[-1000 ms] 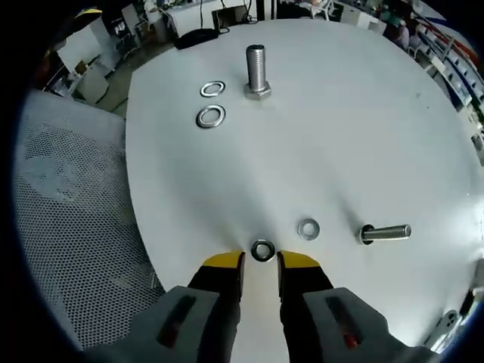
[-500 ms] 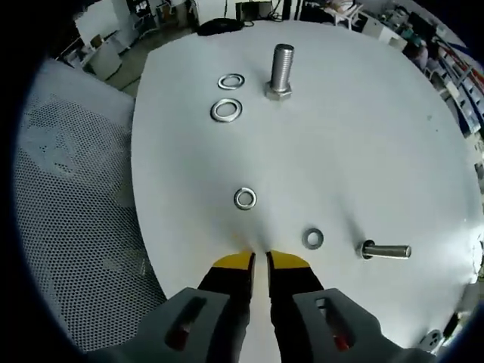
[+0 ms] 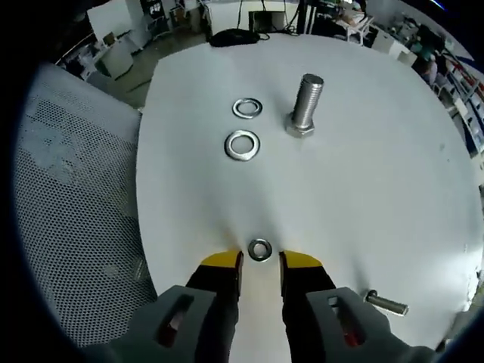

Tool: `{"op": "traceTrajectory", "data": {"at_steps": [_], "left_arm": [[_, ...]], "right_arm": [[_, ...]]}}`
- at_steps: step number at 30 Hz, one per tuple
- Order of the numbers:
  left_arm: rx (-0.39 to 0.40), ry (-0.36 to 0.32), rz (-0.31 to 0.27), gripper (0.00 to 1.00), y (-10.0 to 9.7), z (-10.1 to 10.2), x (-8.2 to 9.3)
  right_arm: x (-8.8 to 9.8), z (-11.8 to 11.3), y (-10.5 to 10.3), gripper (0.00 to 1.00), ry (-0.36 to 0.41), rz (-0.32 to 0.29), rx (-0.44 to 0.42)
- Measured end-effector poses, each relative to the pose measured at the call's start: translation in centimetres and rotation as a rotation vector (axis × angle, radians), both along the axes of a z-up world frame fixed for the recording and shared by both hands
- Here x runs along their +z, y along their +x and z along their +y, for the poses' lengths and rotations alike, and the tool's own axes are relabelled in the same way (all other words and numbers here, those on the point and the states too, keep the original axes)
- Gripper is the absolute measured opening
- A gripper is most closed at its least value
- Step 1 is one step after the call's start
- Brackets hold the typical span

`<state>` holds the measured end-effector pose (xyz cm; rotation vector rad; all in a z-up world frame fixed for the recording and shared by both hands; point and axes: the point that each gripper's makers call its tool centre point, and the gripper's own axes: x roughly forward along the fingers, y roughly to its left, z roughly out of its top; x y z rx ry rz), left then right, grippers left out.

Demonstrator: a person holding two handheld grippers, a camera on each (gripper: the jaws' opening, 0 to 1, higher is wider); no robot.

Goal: Place the washer onto the threaded stud by aligning its center hole with the stud, sliding it down to the base, and recovering from edge contact or off-axis alignment until the washer reaches the visible bottom stop.

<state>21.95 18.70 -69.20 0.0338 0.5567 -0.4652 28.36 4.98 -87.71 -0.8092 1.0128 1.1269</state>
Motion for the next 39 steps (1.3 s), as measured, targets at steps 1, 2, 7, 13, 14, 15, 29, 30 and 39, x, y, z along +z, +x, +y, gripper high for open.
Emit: {"op": "traceTrajectory", "data": {"at_steps": [1,2,7,13,14,15,29,30,39], "left_arm": [[0.000,0.000,-0.003,0.40,0.0,0.0,0.0],[-0.001,0.000,-0.003,0.40,0.0,0.0,0.0],[-0.002,0.002,-0.001,0.40,0.0,0.0,0.0],[0.004,0.001,-0.001,0.40,0.0,0.1,0.0],[0.004,0.002,-0.001,0.40,0.0,0.1,0.0],[0.005,0.001,-0.001,0.40,0.0,0.1,0.0],[0.004,0.002,-0.001,0.40,0.0,0.1,0.0],[0.004,0.001,-0.003,0.40,0.0,0.1,0.0],[-0.001,0.005,0.005,0.40,0.0,0.0,-0.2]], "right_arm": [[0.0,0.0,0.0,0.20,-0.001,-0.001,0.008],[0.0,0.1,0.0,0.20,0.000,-0.001,0.014],[-0.1,0.1,0.0,0.19,0.004,0.000,0.026],[-0.2,0.0,-0.1,0.16,-0.007,0.000,0.041],[-0.2,-0.2,-0.1,0.15,-0.005,0.002,0.037],[-0.2,-0.4,-0.1,0.15,-0.003,0.002,0.036],[-0.2,-4.2,-0.5,0.15,-0.054,0.034,-0.007],[-0.2,-4.1,-0.5,0.15,-0.073,0.039,-0.022],[-0.4,-4.0,-0.5,0.15,-0.245,0.047,-0.060]]}}
